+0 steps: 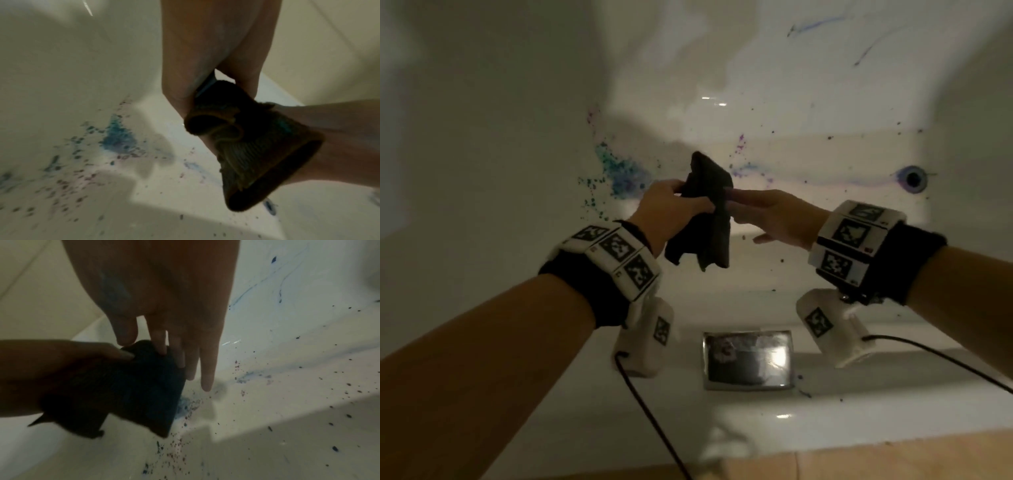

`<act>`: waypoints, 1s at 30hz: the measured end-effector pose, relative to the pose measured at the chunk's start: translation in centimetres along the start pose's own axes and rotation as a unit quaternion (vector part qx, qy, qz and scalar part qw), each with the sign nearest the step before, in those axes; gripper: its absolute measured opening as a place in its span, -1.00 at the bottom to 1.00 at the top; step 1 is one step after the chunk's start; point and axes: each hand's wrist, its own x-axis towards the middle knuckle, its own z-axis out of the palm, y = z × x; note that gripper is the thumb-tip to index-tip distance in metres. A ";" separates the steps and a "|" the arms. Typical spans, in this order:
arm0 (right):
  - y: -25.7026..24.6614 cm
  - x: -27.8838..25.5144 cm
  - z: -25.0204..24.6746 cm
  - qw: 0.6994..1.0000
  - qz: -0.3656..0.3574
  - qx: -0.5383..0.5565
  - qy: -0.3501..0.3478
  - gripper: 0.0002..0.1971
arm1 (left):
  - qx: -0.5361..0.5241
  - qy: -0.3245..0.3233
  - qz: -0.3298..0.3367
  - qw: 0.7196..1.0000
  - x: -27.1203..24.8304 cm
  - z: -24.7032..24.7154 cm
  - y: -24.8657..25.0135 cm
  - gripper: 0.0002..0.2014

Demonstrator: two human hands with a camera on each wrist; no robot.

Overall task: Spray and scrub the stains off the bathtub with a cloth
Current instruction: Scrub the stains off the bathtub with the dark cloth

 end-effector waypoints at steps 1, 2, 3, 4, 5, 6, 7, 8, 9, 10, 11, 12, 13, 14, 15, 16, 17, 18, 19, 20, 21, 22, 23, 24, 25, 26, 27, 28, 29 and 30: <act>0.1 -0.7 -0.2 1.000 -0.011 0.000 0.014 -0.48 | -0.016 -0.004 0.011 1.000 -0.7 0.7 0.9 -0.56; 0.2 -1.4 -0.5 0.999 -0.024 0.003 0.023 -0.47 | -0.027 -0.009 0.023 0.999 -1.3 1.3 1.7 -0.57; 0.5 -2.1 -0.7 0.999 -0.037 0.017 0.028 -0.45 | -0.035 -0.017 0.034 0.999 -2.0 1.8 2.4 -0.58; 0.6 -2.9 -1.1 0.997 -0.052 0.041 0.033 -0.43 | -0.045 -0.031 0.045 0.997 -2.7 2.2 3.0 -0.60; 0.8 -3.5 -1.5 0.994 -0.072 0.071 0.037 -0.41 | -0.057 -0.049 0.058 0.995 -3.4 2.5 3.5 -0.64; 1.0 -4.1 -2.0 0.990 -0.095 0.100 0.039 -0.41 | -0.070 -0.071 0.069 0.993 -3.8 2.9 3.9 -0.68; 1.2 -4.7 -2.6 0.984 -0.119 0.126 0.039 -0.42 | -0.084 -0.095 0.078 0.989 -4.2 3.3 4.2 -0.72; 1.5 -5.0 -3.2 0.979 -0.145 0.138 0.040 -0.45 | -0.099 -0.120 0.083 0.984 -4.6 3.7 4.5 -0.74; 1.9 -5.2 -3.9 0.974 -0.170 0.142 0.044 -0.48 | -0.114 -0.142 0.085 0.980 -4.7 4.1 4.8 -0.74; 2.4 -5.3 -4.6 0.971 -0.186 0.140 0.051 -0.50 | -0.123 -0.162 0.081 0.976 -4.8 4.6 4.9 -0.73; 3.0 -5.4 -5.4 0.971 -0.188 0.138 0.061 -0.50 | -0.125 -0.183 0.073 0.972 -4.8 5.2 5.0 -0.71; 3.8 -5.5 -6.2 0.974 -0.183 0.119 0.066 -0.47 | -0.117 -0.203 0.059 0.970 -4.8 5.7 4.9 -0.69; 4.7 -5.6 -7.2 0.979 -0.174 0.080 0.066 -0.44 | -0.096 -0.219 0.043 0.970 -4.6 6.3 4.7 -0.68; 5.6 -5.7 -8.3 0.986 -0.156 0.022 0.063 -0.42 | -0.056 -0.233 0.026 0.971 -4.4 6.8 4.3 -0.69; 6.6 -5.8 -9.5 0.989 -0.130 -0.040 0.061 -0.41 | 0.001 -0.241 0.001 0.970 -4.3 7.4 3.7 -0.70; 7.9 -6.0 -10.8 0.988 -0.103 -0.102 0.059 -0.42 | 0.076 -0.247 -0.026 0.966 -4.4 8.0 3.0 -0.70; 9.3 -6.1 -12.3 0.982 -0.075 -0.164 0.047 -0.44 | 0.169 -0.251 -0.041 0.952 -4.4 8.4 2.2 -0.70; 10.7 -6.2 -13.8 0.974 -0.043 -0.220 0.026 -0.47 | 0.271 -0.255 -0.044 0.927 -4.4 8.6 1.3 -0.66; 12.2 -6.4 -15.4 0.963 -0.006 -0.269 0.006 -0.52 | 0.366 -0.258 -0.043 0.893 -4.4 8.7 0.4 -0.62; 13.5 -6.8 -16.8 0.949 0.038 -0.313 -0.012 -0.59 | 0.435 -0.262 -0.049 0.860 -4.5 8.6 -0.4 -0.57; 14.9 -7.3 -18.1 0.934 0.084 -0.347 -0.024 -0.61 | 0.468 -0.269 -0.076 0.839 -4.7 8.4 -1.1 -0.54; 16.3 -7.5 -19.6 0.921 0.131 -0.367 -0.026 -0.43 | 0.480 -0.282 -0.109 0.824 -4.9 8.1 -1.7 -0.54; 18.1 -7.5 -21.4 0.907 0.174 -0.383 -0.026 -0.21 | 0.484 -0.298 -0.137 0.811 -4.8 8.3 -2.0 -0.55; 19.7 -7.5 -22.8 0.891 0.212 -0.402 -0.028 -0.09 | 0.493 -0.313 -0.161 0.796 -4.9 8.3 -2.2 -0.57; 21.7 -7.4 -24.2 0.868 0.250 -0.427 -0.045 -0.09 | 0.504 -0.323 -0.174 0.782 -4.6 8.5 -2.3 -0.59; 23.6 -7.3 -25.7 0.840 0.288 -0.455 -0.063 -0.15 | 0.509 -0.330 -0.186 0.773 -4.2 8.6 -2.3 -0.61; 25.3 -7.2 -26.9 0.824 0.314 -0.465 -0.076 -0.26 | 0.500 -0.334 -0.208 0.771 -4.0 8.7 -2.1 -0.62; 27.2 -6.7 -28.1 0.807 0.342 -0.474 -0.090 -0.37 | 0.483 -0.343 -0.227 0.773 -3.4 8.5 -2.4 -0.63; 28.9 -6.4 -29.1 0.792 0.359 -0.487 -0.081 -0.44 | 0.476 -0.347 -0.241 0.771 -3.1 8.3 -2.3 -0.67; 30.2 -6.7 -29.6 0.776 0.363 -0.510 -0.083 -0.47 | 0.480 -0.356 -0.247 0.763 -2.6 8.2 -2.6 -0.72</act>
